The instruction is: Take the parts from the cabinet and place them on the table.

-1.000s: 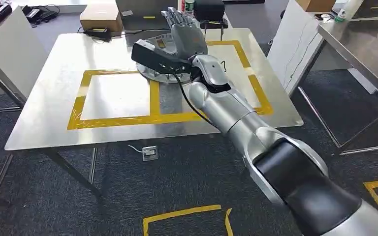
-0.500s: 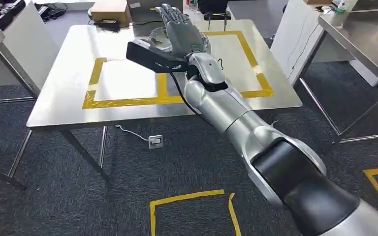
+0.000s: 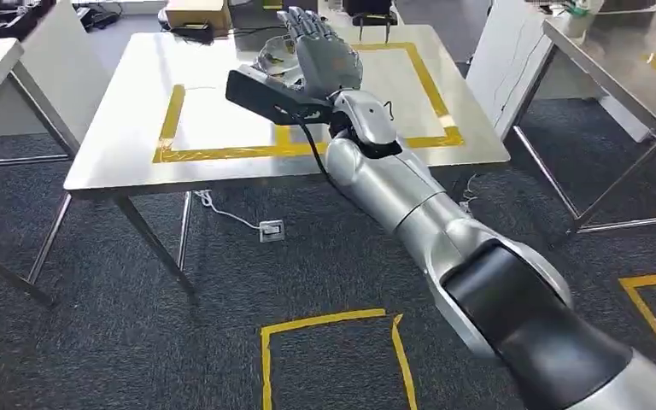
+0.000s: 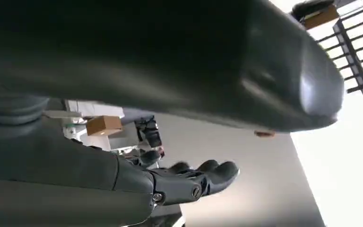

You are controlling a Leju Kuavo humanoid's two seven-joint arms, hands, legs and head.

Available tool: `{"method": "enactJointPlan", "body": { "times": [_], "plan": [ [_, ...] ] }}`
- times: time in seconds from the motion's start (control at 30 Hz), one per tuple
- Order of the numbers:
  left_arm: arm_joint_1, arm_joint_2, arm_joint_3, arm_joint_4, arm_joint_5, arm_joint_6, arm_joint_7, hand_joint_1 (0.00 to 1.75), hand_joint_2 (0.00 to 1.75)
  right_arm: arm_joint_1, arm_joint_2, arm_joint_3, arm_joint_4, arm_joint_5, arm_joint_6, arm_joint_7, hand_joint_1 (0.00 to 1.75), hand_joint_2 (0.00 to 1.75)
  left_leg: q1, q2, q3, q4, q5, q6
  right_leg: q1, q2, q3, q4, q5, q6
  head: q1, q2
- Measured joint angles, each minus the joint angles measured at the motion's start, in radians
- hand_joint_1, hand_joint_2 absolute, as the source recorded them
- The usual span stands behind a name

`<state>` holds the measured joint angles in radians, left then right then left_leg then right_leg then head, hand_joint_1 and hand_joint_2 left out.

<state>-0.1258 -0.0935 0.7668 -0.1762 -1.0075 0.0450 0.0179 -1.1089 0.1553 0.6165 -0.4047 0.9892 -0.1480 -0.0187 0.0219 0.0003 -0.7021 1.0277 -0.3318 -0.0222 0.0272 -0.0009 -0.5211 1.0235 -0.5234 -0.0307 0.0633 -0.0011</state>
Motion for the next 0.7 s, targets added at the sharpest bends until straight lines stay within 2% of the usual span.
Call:
{"method": "enactJointPlan", "body": {
  "times": [0.03, 0.07, 0.1, 0.13, 0.17, 0.2, 0.23, 0.27, 0.3, 0.33, 0.37, 0.4, 0.43, 0.5, 0.53, 0.57, 0.6, 0.67, 0.7],
  "plan": [
    [0.001, 0.0, 0.001, 0.0, 0.0, 0.001, 0.001, 0.0, 0.0, 0.001, 0.003, 0.0, 0.0, 0.0, 0.0, 0.004, 0.0, 0.0, -0.003, -0.001, -0.007, -0.005, 0.008, -0.006, -0.016, -0.004, -0.001, -0.021, 0.025, -0.005, -0.003, 0.0],
    [0.001, 0.001, 0.002, 0.0, 0.0, 0.002, 0.001, 0.0, 0.0, 0.0, 0.003, 0.0, 0.0, 0.001, 0.001, 0.005, 0.0, 0.0, -0.003, -0.003, -0.018, 0.009, -0.029, -0.008, -0.014, -0.007, -0.011, -0.026, 0.041, -0.005, -0.002, 0.0],
    [0.002, 0.0, 0.003, 0.001, 0.0, 0.002, 0.003, 0.0, 0.0, -0.001, 0.006, 0.0, 0.0, 0.003, 0.003, 0.005, 0.0, 0.0, -0.003, -0.003, -0.033, 0.06, -0.101, -0.01, -0.015, -0.006, -0.028, -0.027, 0.056, -0.016, -0.009, 0.0],
    [0.001, 0.0, 0.005, 0.0, 0.0, 0.002, 0.003, 0.0, 0.0, -0.001, 0.009, -0.001, 0.001, 0.004, 0.006, 0.005, 0.0, 0.0, -0.002, -0.003, -0.047, 0.128, -0.161, -0.014, -0.015, -0.005, -0.044, -0.027, 0.069, -0.016, -0.01, 0.0],
    [0.0, 0.002, 0.008, 0.0, 0.0, 0.003, 0.003, 0.0, 0.0, 0.0, 0.01, -0.001, 0.001, 0.004, 0.008, 0.005, 0.0, 0.0, -0.002, -0.003, -0.061, 0.201, -0.204, -0.018, -0.015, -0.006, -0.059, -0.026, 0.081, -0.015, -0.01, 0.0],
    [0.0, 0.005, 0.008, 0.0, 0.0, 0.003, 0.002, 0.0, 0.0, 0.001, 0.011, -0.001, 0.002, 0.005, 0.008, 0.005, 0.0, 0.0, -0.003, -0.003, -0.07, 0.268, -0.223, -0.023, -0.014, -0.006, -0.077, -0.024, 0.095, -0.014, -0.01, 0.0],
    [0.0, 0.005, 0.009, 0.0, 0.0, 0.003, 0.001, 0.0, 0.0, 0.002, 0.014, -0.001, 0.003, 0.006, 0.009, 0.005, 0.0, 0.0, -0.002, -0.003, -0.066, 0.302, -0.209, -0.025, -0.014, -0.006, -0.093, -0.022, 0.106, -0.013, -0.01, 0.0],
    [0.0, 0.006, 0.01, 0.0, 0.001, 0.003, 0.0, 0.0, 0.0, 0.003, 0.015, -0.001, 0.003, 0.007, 0.01, 0.005, 0.0, 0.0, -0.002, -0.002, -0.04, 0.299, -0.167, -0.027, -0.015, -0.007, -0.115, -0.018, 0.119, -0.01, -0.01, 0.0],
    [0.0, 0.007, 0.01, 0.0, 0.002, 0.003, 0.0, 0.0, 0.0, 0.004, 0.015, -0.001, 0.003, 0.007, 0.011, 0.005, 0.0, 0.0, -0.001, -0.002, 0.003, 0.257, -0.13, -0.027, -0.015, -0.008, -0.135, -0.014, 0.131, -0.007, -0.01, 0.0],
    [0.0, 0.008, 0.011, -0.001, 0.002, 0.004, 0.0, 0.0, 0.0, 0.003, 0.015, -0.001, 0.003, 0.007, 0.012, 0.006, 0.0, 0.0, 0.0, -0.001, 0.06, 0.191, -0.119, -0.027, -0.016, -0.008, -0.151, -0.009, 0.141, -0.003, -0.01, 0.0],
    [-0.003, 0.008, 0.011, -0.003, 0.002, 0.005, 0.0, 0.0, 0.0, 0.0, 0.018, -0.002, 0.003, 0.007, 0.016, 0.007, 0.0, 0.0, 0.001, -0.001, 0.129, 0.099, -0.165, -0.024, -0.015, -0.008, -0.161, 0.001, 0.149, 0.002, -0.01, 0.0],
    [-0.004, 0.009, 0.012, -0.003, 0.002, 0.006, 0.0, 0.0, 0.0, -0.003, 0.018, -0.006, 0.003, 0.007, 0.017, 0.008, 0.0, 0.0, -0.007, -0.002, 0.186, 0.017, -0.21, -0.019, -0.012, -0.008, -0.172, 0.008, 0.153, 0.007, -0.009, 0.0],
    [-0.005, 0.01, 0.014, -0.004, 0.002, 0.007, 0.001, 0.0, 0.0, -0.005, 0.02, -0.007, 0.003, 0.007, 0.018, 0.007, 0.0, 0.0, -0.01, -0.006, 0.17, 0.028, -0.204, -0.003, -0.012, -0.011, -0.171, 0.006, 0.162, 0.014, -0.008, 0.0],
    [-0.004, 0.01, 0.017, -0.004, 0.002, 0.008, 0.003, 0.0, 0.0, -0.008, 0.021, -0.007, 0.006, 0.007, 0.021, 0.012, 0.0, 0.0, -0.014, -0.006, 0.163, 0.021, -0.195, 0.014, -0.016, -0.01, -0.17, 0.0, 0.181, 0.026, -0.008, 0.0],
    [-0.002, 0.008, 0.017, -0.002, 0.001, 0.008, 0.003, 0.0, 0.0, -0.007, 0.021, -0.007, 0.011, 0.007, 0.022, 0.014, 0.0, 0.0, -0.008, -0.003, 0.155, 0.016, -0.181, 0.023, -0.014, -0.009, -0.177, -0.002, 0.188, 0.031, -0.013, 0.0],
    [-0.004, 0.008, 0.018, -0.003, 0.0, 0.008, 0.003, 0.0, 0.0, -0.007, 0.017, -0.008, 0.016, 0.008, 0.023, 0.017, 0.0, 0.0, -0.005, 0.002, 0.148, 0.015, -0.167, 0.031, -0.018, -0.002, -0.188, 0.013, 0.156, 0.039, -0.016, 0.0],
    [-0.004, 0.01, 0.018, -0.003, 0.0, 0.008, 0.008, 0.0, 0.0, -0.006, 0.014, -0.008, 0.017, 0.008, 0.022, 0.018, 0.0, 0.0, -0.003, 0.002, 0.131, 0.015, -0.153, 0.037, -0.02, 0.0, -0.206, 0.055, 0.095, 0.046, -0.01, 0.0],
    [-0.003, 0.01, 0.018, -0.003, -0.003, 0.008, 0.01, 0.0, 0.0, -0.005, 0.006, -0.008, 0.022, 0.01, 0.02, 0.019, 0.0, 0.0, -0.003, 0.002, 0.096, 0.015, -0.124, 0.038, -0.028, 0.0, -0.244, 0.201, -0.025, 0.059, -0.009, 0.0],
    [-0.003, 0.01, 0.018, -0.003, -0.003, 0.008, 0.011, 0.0, 0.0, -0.001, 0.005, -0.008, 0.027, 0.01, 0.019, 0.019, 0.0, 0.0, -0.003, 0.003, 0.078, 0.016, -0.111, 0.037, -0.03, 0.0, -0.257, 0.273, -0.05, 0.062, -0.009, 0.0]
  ]
}}
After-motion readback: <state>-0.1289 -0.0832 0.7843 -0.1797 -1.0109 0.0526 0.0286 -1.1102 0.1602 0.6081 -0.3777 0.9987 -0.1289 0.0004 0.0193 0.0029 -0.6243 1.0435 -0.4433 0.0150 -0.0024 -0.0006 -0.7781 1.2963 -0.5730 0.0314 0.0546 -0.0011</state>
